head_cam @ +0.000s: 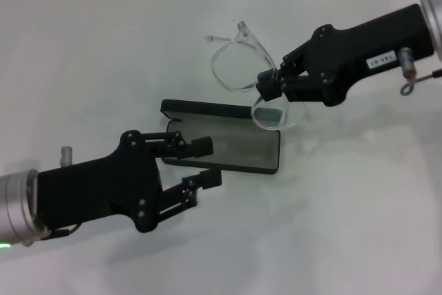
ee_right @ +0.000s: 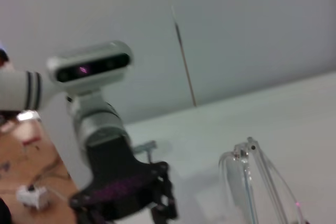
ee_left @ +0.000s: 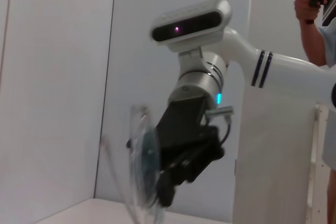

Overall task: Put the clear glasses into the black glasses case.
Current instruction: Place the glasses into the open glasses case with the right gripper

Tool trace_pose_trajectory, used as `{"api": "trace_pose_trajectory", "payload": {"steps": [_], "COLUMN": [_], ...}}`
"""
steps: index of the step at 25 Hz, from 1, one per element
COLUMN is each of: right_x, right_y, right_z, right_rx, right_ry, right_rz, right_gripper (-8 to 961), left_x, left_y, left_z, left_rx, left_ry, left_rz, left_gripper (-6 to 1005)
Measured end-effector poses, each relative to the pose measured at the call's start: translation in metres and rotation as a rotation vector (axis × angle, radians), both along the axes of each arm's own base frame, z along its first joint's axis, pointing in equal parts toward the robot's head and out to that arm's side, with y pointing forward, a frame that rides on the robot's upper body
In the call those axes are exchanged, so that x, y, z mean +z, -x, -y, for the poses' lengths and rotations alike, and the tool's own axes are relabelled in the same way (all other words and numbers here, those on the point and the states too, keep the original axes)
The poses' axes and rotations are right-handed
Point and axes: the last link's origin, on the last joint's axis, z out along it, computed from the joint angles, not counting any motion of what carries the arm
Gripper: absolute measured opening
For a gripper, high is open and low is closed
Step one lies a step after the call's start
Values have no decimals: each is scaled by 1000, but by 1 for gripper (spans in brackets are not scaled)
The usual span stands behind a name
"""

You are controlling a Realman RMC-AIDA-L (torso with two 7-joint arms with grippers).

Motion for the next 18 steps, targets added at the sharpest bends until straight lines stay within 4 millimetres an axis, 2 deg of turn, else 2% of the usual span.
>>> {"api": "trace_pose_trajectory", "payload": {"steps": [6, 16, 18], "right_x": [-5, -12, -13], "right_y": [13, 21, 22], "right_z": [-9, -10, -9], "right_rx": [-29, 0, 5], "right_ry": [3, 15, 21], "right_rz": [121, 155, 163], "right_gripper": [91, 91, 91], "left_x": [1, 5, 5], "left_y": [0, -3, -3], "left_z": [4, 2, 2], "left_rx": [-17, -9, -13], "left_ry": [6, -7, -9], "left_rz": [20, 61, 61], "left_gripper": [401, 413, 497]}}
